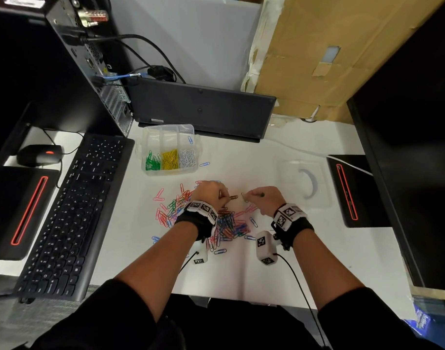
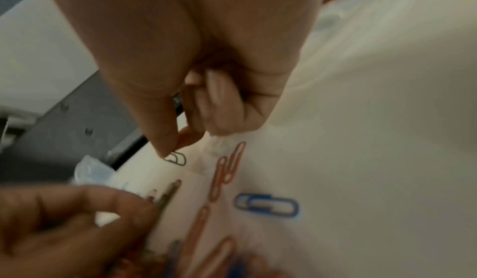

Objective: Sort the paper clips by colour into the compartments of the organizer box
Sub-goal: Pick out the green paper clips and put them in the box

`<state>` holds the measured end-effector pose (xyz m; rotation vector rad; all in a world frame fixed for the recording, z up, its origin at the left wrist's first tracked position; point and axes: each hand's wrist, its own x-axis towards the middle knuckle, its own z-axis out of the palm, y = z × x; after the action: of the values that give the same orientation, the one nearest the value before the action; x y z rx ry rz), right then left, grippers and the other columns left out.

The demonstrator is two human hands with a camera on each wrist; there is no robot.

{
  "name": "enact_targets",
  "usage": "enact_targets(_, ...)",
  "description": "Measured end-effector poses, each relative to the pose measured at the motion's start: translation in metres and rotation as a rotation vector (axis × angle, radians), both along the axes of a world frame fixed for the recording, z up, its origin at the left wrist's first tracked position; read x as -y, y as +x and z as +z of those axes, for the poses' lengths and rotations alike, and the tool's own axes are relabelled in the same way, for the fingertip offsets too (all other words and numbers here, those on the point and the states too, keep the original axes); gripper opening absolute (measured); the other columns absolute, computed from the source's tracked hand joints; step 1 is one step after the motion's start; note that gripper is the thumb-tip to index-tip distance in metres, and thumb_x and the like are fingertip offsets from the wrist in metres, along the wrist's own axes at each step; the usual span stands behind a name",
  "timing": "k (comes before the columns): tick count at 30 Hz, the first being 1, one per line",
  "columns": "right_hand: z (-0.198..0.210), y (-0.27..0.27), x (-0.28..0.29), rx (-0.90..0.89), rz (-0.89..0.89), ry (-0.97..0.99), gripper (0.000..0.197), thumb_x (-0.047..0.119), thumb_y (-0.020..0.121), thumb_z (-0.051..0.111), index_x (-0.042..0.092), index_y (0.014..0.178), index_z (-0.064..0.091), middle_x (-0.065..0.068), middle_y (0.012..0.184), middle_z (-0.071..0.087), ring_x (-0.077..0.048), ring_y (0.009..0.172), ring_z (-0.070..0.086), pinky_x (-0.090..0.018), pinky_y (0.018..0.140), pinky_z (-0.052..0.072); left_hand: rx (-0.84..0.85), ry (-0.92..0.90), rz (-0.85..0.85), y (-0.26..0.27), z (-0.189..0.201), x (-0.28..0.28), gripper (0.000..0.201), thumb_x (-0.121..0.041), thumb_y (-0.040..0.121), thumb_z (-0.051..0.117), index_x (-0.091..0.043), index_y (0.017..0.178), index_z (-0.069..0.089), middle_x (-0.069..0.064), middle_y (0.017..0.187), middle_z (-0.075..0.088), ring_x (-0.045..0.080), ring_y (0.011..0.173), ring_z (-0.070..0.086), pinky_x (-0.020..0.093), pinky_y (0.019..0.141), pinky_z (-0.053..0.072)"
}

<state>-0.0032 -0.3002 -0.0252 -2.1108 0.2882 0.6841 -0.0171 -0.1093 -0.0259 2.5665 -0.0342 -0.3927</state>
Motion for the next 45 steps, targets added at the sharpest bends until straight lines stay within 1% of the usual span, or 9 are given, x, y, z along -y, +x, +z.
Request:
enact_targets(7,0.003,-0.017,0.020,-0.435,-0.418,0.837,0.008,0.014,0.095,0.059,0.009,0.089,0.061,-0.005,0.079,0.061,-0.009,0.060,0.050,-0.016,0.048,0.041,-0.063,-0.059,-0.068,0.001,-0.003,-0.001,0.011,-0.021,0.091,0.057,-0.016,0.092,0.066,0.000,0.088,0.069,0.019,0.081,0.064,0.022,0.066,0.045)
enact_targets(14,-0.005,-0.028,0.023,-0.465,-0.482,0.992,0.032,0.011,0.086,0.060,0.000,0.115,0.061,-0.004,0.077,0.054,-0.009,0.059,0.051,-0.015,0.048,0.045,-0.071,-0.308,0.168,-0.010,0.006,-0.009,0.021,-0.022,0.101,0.036,-0.009,0.084,0.042,0.001,0.068,0.047,0.020,0.064,0.042,0.030,0.058,0.029)
enact_targets(17,-0.005,-0.034,0.013,-0.535,-0.539,1.040,0.021,0.016,0.085,0.062,0.004,0.101,0.065,-0.004,0.074,0.053,-0.014,0.063,0.054,-0.019,0.050,0.051,-0.089,-0.402,0.208,-0.018,0.007,-0.015,0.028,-0.026,0.103,0.036,-0.011,0.080,0.043,-0.003,0.069,0.045,0.015,0.065,0.041,0.029,0.062,0.030)
enact_targets(23,0.004,-0.044,-0.011,-0.363,-0.174,0.550,0.020,0.027,0.087,0.072,0.013,0.078,0.062,0.001,0.066,0.057,-0.006,0.047,0.045,-0.016,0.038,0.033,-0.183,-0.667,0.366,-0.038,-0.009,-0.029,0.034,-0.029,0.100,0.048,-0.018,0.068,0.040,0.003,0.056,0.050,0.012,0.043,0.040,0.024,0.049,0.034)
enact_targets(27,0.006,-0.046,-0.011,0.068,0.448,0.062,0.018,0.024,0.068,0.088,0.018,0.080,0.077,0.007,0.071,0.070,-0.009,0.065,0.062,-0.020,0.062,0.048,-0.198,-0.605,0.327,-0.052,-0.009,-0.032,0.008,-0.005,0.098,0.045,-0.011,0.097,0.051,0.003,0.060,0.055,0.004,0.040,0.043,0.021,0.046,0.036)
enact_targets(30,0.001,-0.045,-0.007,0.130,0.621,-0.108,0.026,0.024,0.063,0.089,0.024,0.087,0.079,0.007,0.083,0.074,-0.008,0.074,0.066,-0.015,0.067,0.049,-0.176,-0.547,0.234,-0.058,-0.012,-0.033,0.031,0.002,0.096,0.036,-0.014,0.101,0.061,0.003,0.061,0.053,0.009,0.044,0.042,0.022,0.047,0.034)
enact_targets(37,-0.006,-0.046,-0.001,0.233,0.689,-0.196,0.017,0.029,0.071,0.082,0.035,0.085,0.077,0.011,0.078,0.066,-0.013,0.076,0.064,-0.026,0.075,0.053,-0.026,-0.163,-0.114,-0.067,-0.005,-0.026,0.017,-0.030,0.078,0.073,-0.029,0.095,0.071,-0.014,0.067,0.060,0.009,0.063,0.057,0.019,0.063,0.043)
enact_targets(41,-0.009,-0.049,0.005,0.257,0.582,-0.064,0.011,0.023,0.072,0.085,0.028,0.080,0.078,0.003,0.081,0.072,-0.009,0.076,0.065,-0.027,0.075,0.053,-0.042,-0.046,-0.167,-0.067,-0.005,-0.027,0.024,-0.037,0.079,0.073,-0.031,0.102,0.070,-0.008,0.096,0.071,0.013,0.087,0.064,0.026,0.079,0.051)
enact_targets(45,-0.009,-0.045,0.013,0.261,0.355,-0.005,0.010,0.025,0.072,0.086,0.022,0.073,0.076,-0.004,0.068,0.068,-0.003,0.055,0.051,-0.018,0.060,0.044,-0.037,-0.055,-0.152,-0.066,-0.006,-0.027,0.010,-0.034,0.083,0.070,-0.031,0.092,0.071,-0.008,0.086,0.070,0.012,0.075,0.062,0.030,0.074,0.054)
